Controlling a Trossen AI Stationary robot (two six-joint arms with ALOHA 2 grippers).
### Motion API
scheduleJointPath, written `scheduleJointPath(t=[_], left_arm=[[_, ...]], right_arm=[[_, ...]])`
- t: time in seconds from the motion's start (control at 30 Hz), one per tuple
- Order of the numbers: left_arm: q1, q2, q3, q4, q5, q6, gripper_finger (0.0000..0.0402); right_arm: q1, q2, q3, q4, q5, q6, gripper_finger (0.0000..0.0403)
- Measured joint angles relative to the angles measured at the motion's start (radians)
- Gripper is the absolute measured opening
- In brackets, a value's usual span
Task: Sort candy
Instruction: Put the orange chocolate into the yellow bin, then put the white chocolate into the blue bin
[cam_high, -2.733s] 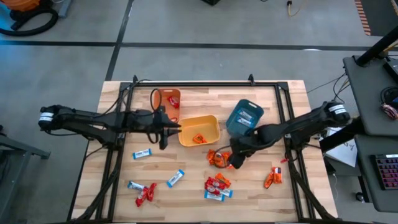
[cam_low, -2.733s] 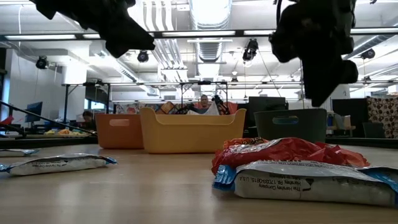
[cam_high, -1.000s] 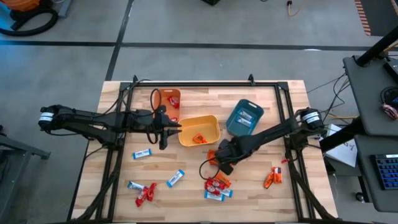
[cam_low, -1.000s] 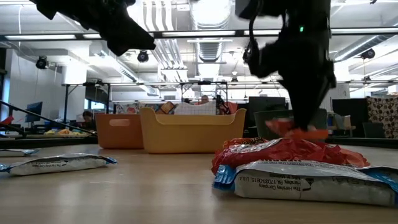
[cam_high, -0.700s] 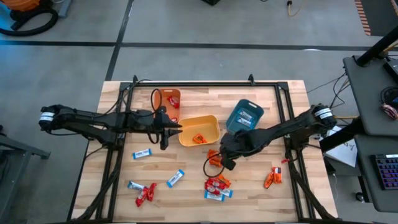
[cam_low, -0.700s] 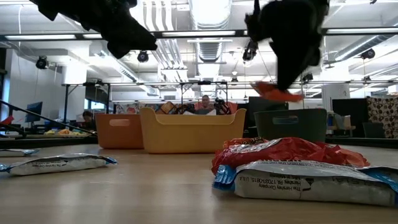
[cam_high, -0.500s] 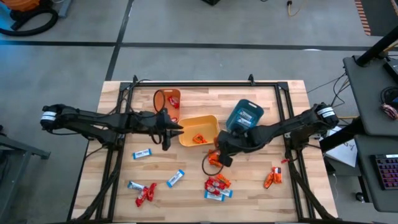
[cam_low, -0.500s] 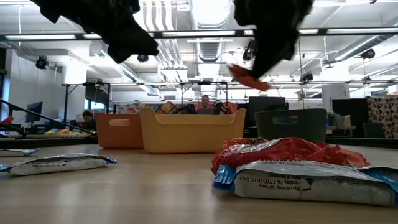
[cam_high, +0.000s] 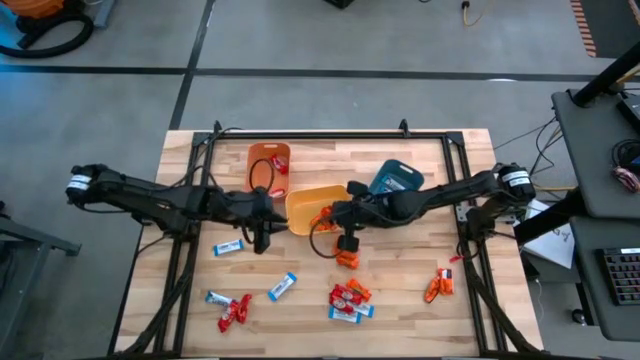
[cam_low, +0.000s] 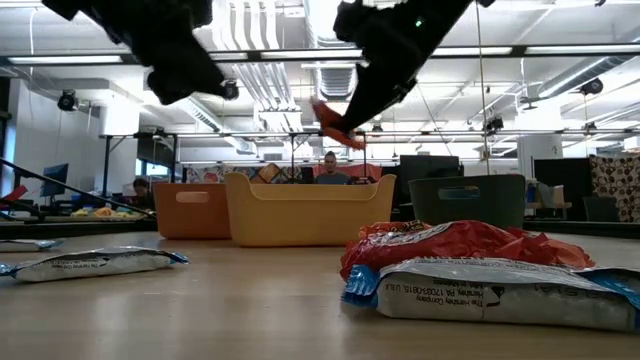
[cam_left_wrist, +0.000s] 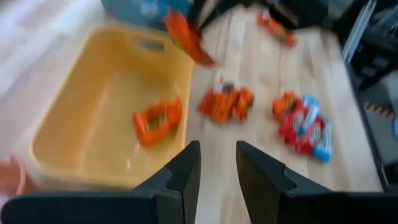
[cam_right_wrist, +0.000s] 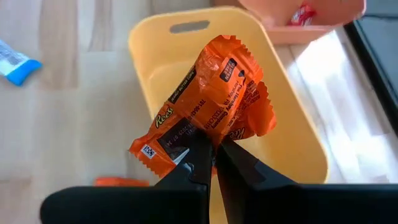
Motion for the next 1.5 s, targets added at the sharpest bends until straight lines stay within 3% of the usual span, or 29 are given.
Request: scheduleJointPath(t=[0.2, 0.43, 0.57, 0.93, 1.1, 1.27, 1.5], left_arm=[[-0.053, 0.001, 0.035, -0.263, 0.008, -0.106, 0.0087], [-0.11, 0.01, 0.034, -0.436, 0.057, -0.219, 0.0087], [-0.136, 0.014, 0.029, -0.447, 0.057, -0.238, 0.0087], [-0.161, 0.014, 0.016, -0.564, 0.069, -0.303, 0.0089], [-0.167, 0.015, -0.022, -0.585, 0.111, -0.37, 0.012], [-0.167, 0.049, -0.05, -0.608, 0.039, -0.419, 0.0165], [-0.167, 0.197, -0.061, -0.633, 0.031, -0.45, 0.0185]], right_arm=[[-0.036, 0.033, 0.0, 0.035, -0.001, -0.008, 0.0013], [-0.058, 0.047, 0.0, 0.065, 0.001, -0.018, 0.0013], [-0.067, 0.047, 0.0, 0.066, 0.002, -0.015, 0.0028], [-0.073, 0.047, 0.0, 0.065, 0.002, 0.008, 0.0125], [-0.073, 0.047, 0.0, 0.065, 0.001, 0.008, 0.0132], [-0.073, 0.047, 0.0, 0.065, 0.0, -0.001, 0.0132], [-0.073, 0.047, 0.0, 0.063, -0.001, -0.008, 0.0132]])
